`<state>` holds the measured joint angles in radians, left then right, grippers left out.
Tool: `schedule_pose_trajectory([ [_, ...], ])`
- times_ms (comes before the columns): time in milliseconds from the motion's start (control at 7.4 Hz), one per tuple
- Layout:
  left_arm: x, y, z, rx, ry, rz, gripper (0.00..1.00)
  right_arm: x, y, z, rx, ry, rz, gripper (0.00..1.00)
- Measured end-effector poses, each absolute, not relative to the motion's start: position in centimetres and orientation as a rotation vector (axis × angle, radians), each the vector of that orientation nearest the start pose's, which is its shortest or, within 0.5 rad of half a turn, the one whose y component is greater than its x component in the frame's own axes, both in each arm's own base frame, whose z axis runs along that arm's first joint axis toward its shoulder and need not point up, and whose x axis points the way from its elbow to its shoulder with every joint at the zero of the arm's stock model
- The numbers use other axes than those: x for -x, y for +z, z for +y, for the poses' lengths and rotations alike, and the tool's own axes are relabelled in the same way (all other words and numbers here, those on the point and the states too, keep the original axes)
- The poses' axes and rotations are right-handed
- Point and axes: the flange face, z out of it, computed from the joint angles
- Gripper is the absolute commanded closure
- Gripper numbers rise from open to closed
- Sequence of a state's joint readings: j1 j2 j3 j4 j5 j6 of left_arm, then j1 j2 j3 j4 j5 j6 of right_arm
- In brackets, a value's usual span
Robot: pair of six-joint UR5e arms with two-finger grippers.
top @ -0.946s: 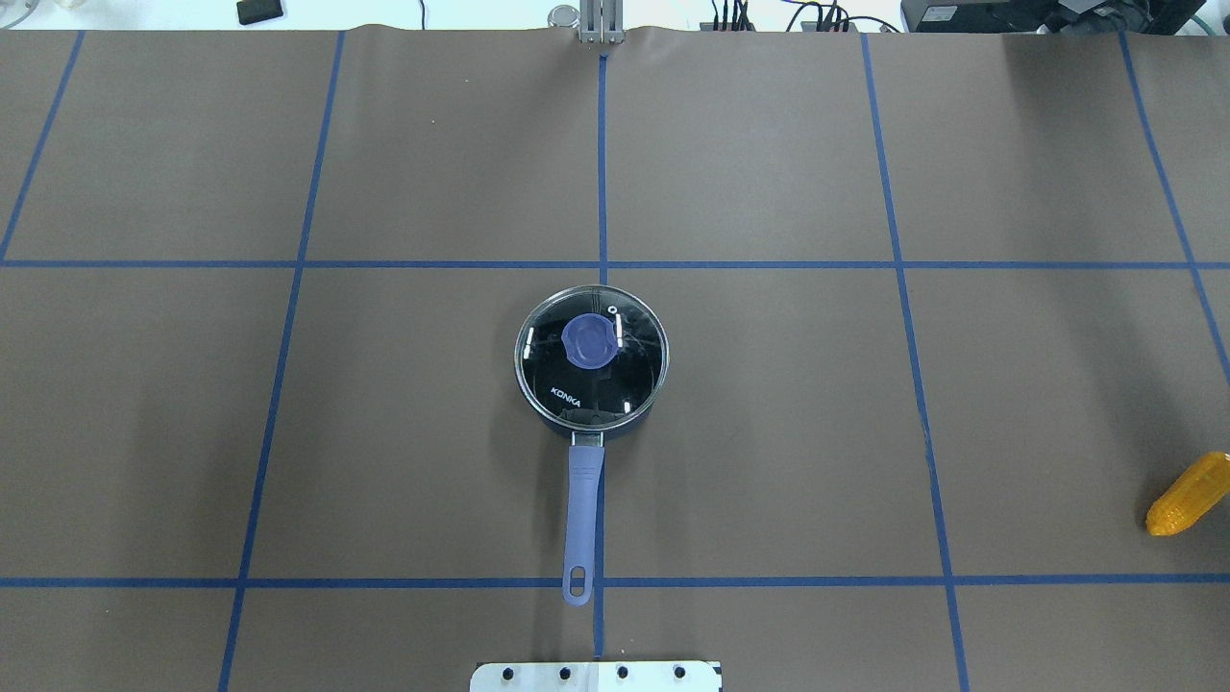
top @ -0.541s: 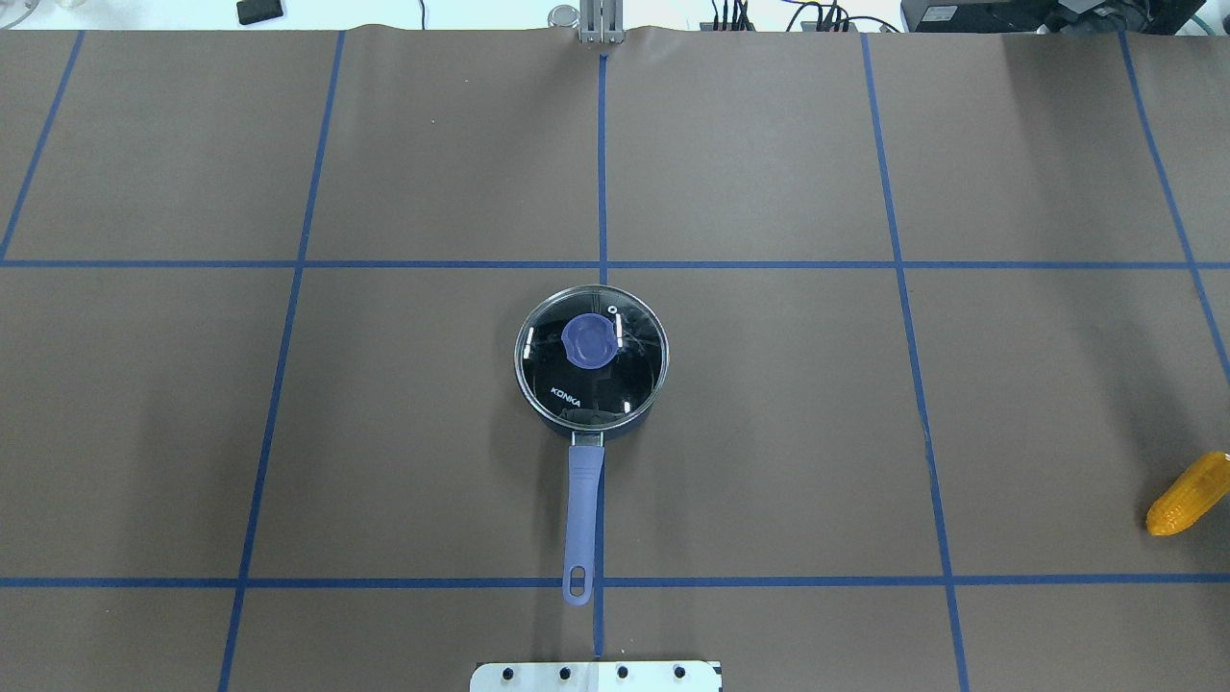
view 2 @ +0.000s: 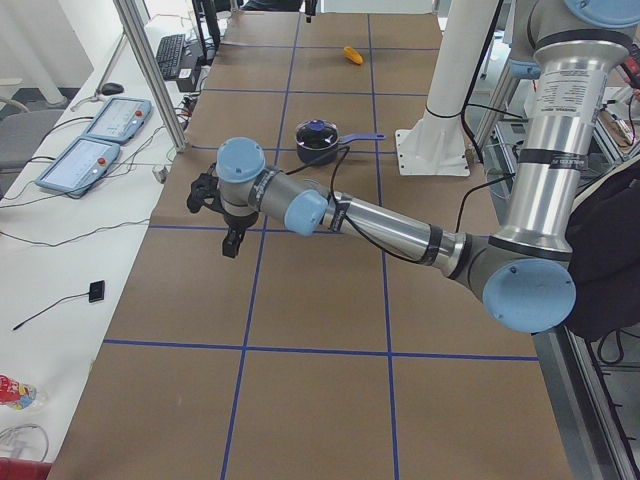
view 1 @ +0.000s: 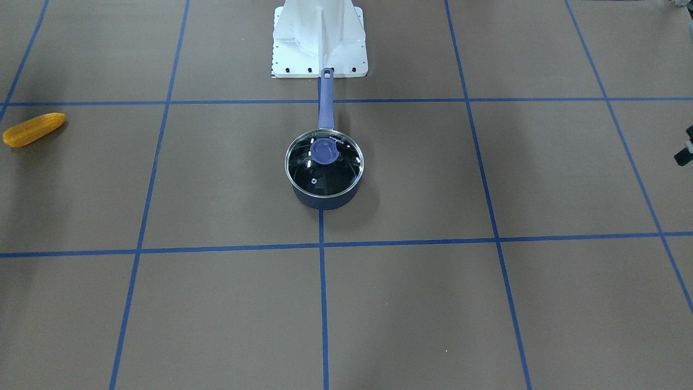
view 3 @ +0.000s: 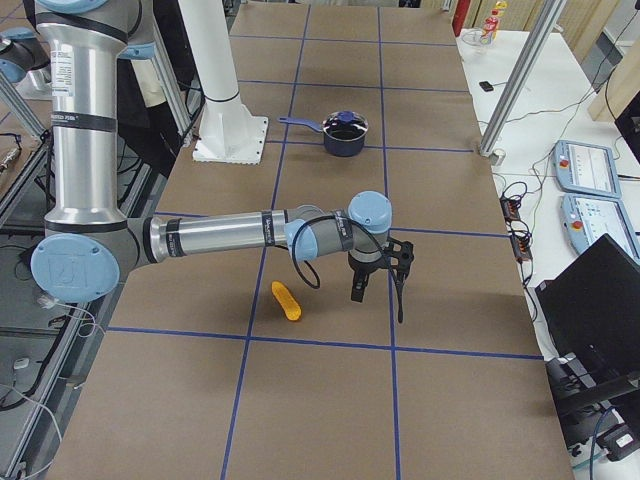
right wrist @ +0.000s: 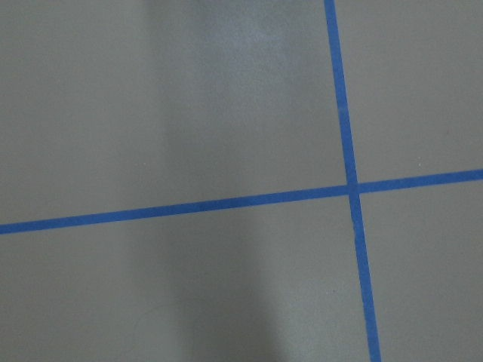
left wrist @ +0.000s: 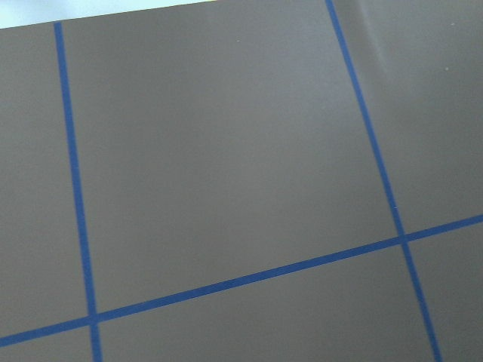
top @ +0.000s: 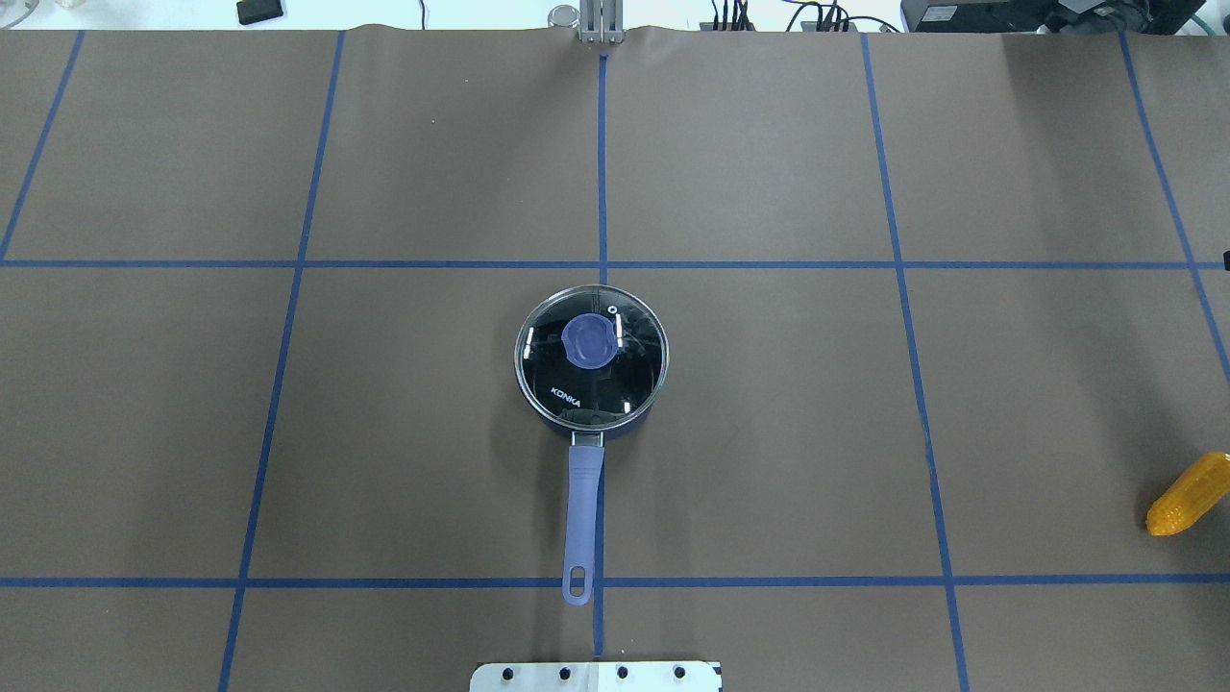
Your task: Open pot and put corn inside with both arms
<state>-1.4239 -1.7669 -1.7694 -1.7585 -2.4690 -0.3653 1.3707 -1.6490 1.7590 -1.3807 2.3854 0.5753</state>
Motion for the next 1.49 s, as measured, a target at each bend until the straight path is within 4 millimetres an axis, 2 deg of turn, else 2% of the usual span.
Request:
schedule_pose_trajectory([
  [270,-9.5,35.0,-57.3,-0.249,-0.009,1.034,0.02,5.5,59.0,-44.3,0.058,0.254,-0.874,0.0],
  [541,-16.0,27.8,-56.4,-0.207,-0.055,1.022,0.02,6.4,60.6,-42.2,0.077,0.253,-0.872,0.0],
  [811,-22.8,21.0,-54.6,-0.166,-0.083,0.987,0.02,6.7,61.9,-40.4,0.086,0.241,-0.867,0.0],
  [1081,-29.4,16.6,-52.8,-0.144,-0.111,0.978,0.02,7.3,62.8,-39.0,0.099,0.23,-0.863,0.0],
  [1216,-32.4,15.2,-52.5,-0.137,-0.121,0.97,0.02,7.7,63.1,-38.5,0.109,0.23,-0.857,0.0],
  [1486,-36.7,13.4,-52.0,-0.128,-0.123,0.96,0.02,8.8,63.4,-37.8,0.13,0.233,-0.846,0.0],
])
